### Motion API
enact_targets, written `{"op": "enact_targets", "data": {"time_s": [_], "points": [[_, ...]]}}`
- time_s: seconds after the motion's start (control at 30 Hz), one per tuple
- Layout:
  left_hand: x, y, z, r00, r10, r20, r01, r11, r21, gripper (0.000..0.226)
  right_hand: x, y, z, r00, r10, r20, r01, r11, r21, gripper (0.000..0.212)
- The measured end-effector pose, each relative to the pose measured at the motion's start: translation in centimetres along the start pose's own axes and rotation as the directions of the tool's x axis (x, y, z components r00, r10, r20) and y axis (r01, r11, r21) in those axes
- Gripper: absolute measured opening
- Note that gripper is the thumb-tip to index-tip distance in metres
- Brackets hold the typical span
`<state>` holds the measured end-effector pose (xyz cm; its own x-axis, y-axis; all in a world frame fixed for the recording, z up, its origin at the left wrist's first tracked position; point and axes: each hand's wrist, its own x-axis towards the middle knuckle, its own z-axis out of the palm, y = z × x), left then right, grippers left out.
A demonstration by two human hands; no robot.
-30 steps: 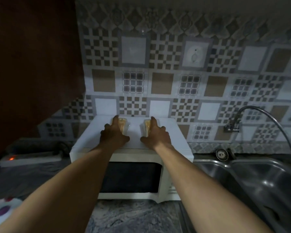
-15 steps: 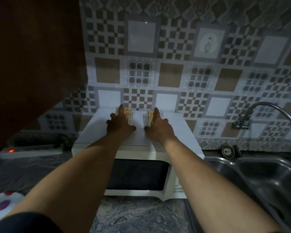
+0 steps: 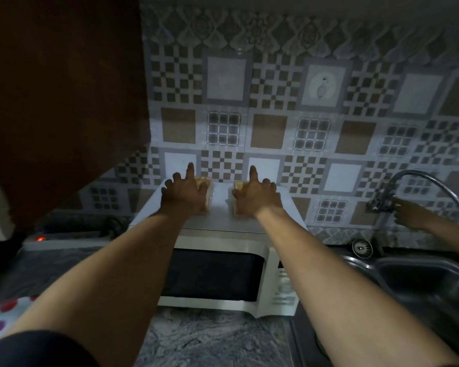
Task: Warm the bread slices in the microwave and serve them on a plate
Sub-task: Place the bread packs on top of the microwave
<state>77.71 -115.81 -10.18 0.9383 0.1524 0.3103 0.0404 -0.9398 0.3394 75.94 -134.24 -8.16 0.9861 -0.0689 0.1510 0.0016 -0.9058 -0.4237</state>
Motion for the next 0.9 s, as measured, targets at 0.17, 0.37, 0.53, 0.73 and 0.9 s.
{"op": "enact_targets", "data": {"time_s": [0.17,0.37,0.53,0.73,0.9], "points": [[-4.3,-0.4,-4.1,0.993,0.048,-0.105,-0.041,0.997,0.066,0.066,-2.6,-0.7,-2.7,0.996,-0.090,-0.011,0.089,0.996,-0.030,0.080],[-11.1,-0.8,-10.3,0.987,0.000,-0.158,0.015,0.996,0.091,0.059,-7.1,-3.3,-5.1,0.959,-0.275,-0.064,0.274,0.961,-0.032,0.076],[-18.6,-1.9,-14.8,0.952,-0.012,-0.304,0.064,0.984,0.164,0.052,-11.6,-6.5,-6.1,0.917,-0.394,-0.060,0.396,0.918,0.016,0.071],[-27.7,-6.2,-20.7,0.887,-0.066,-0.458,0.225,0.926,0.303,0.057,-18.5,-11.7,-6.8,0.818,-0.573,-0.051,0.575,0.811,0.109,0.070],[-35.1,-8.1,-25.1,0.825,-0.162,-0.542,0.396,0.849,0.349,0.059,-24.1,-16.1,-7.5,0.718,-0.689,-0.095,0.695,0.706,0.136,0.069]]}}
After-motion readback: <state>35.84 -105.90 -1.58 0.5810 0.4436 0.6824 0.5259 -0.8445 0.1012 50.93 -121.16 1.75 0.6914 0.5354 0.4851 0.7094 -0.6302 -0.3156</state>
